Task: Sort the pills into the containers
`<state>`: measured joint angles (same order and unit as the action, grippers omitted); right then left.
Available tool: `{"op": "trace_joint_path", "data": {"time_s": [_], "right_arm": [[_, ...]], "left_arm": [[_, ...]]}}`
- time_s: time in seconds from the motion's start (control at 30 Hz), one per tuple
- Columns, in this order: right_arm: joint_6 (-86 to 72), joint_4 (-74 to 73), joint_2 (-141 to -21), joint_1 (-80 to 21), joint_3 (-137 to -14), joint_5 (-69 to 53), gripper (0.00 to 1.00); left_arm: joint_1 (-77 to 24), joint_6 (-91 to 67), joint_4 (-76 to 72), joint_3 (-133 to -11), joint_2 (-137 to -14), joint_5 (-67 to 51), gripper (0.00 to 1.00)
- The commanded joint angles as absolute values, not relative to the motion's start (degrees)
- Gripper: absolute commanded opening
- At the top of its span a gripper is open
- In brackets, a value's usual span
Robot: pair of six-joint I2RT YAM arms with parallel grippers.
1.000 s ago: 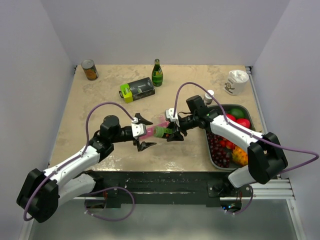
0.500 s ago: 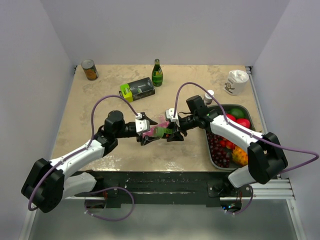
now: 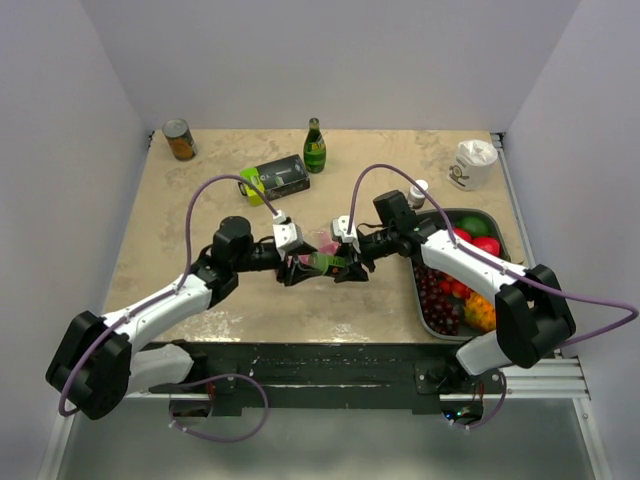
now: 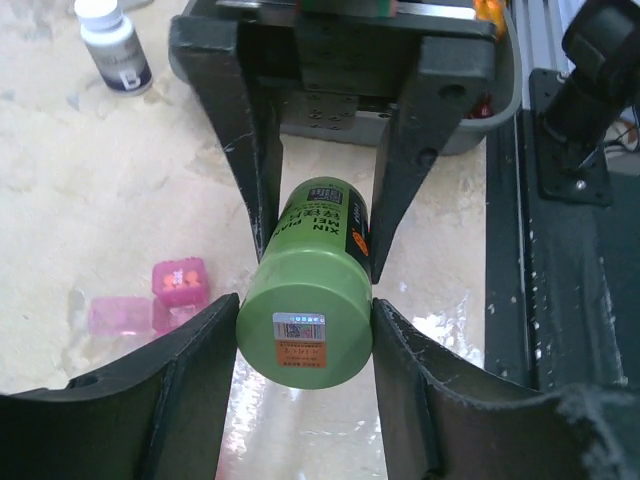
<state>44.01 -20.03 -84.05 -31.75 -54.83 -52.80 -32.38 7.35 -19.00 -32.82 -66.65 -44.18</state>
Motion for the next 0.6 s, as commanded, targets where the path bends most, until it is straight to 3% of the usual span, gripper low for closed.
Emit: {"op": "trace_joint_path", "data": {"time_s": [0.0,0.13,0.33,0.57], "right_arm": [[43.0,-17.6,-83.5,-31.8,-56.2,-52.6,0.0],[41.8,-16.3,-83.6,-31.8,-56.0,-51.2,0.0],[40.3,-14.9,-83.6,-31.9,-55.8,-49.6,0.0],[39.8,-14.5,-83.6,-31.9,-55.7,-48.8,0.0]], "left_arm": [[-32.5,-8.9,-15.8,-37.3,-68.9,-38.0,0.0],[-32.5,-31.0,-11.5,-39.2,-73.4,-35.4,0.0],[-32.5,-56.0,-17.0,-36.2,-73.5,-38.9,0.0],[-32.4,-62.5,-16.7,-36.6,-71.2,-39.1,0.0]]}}
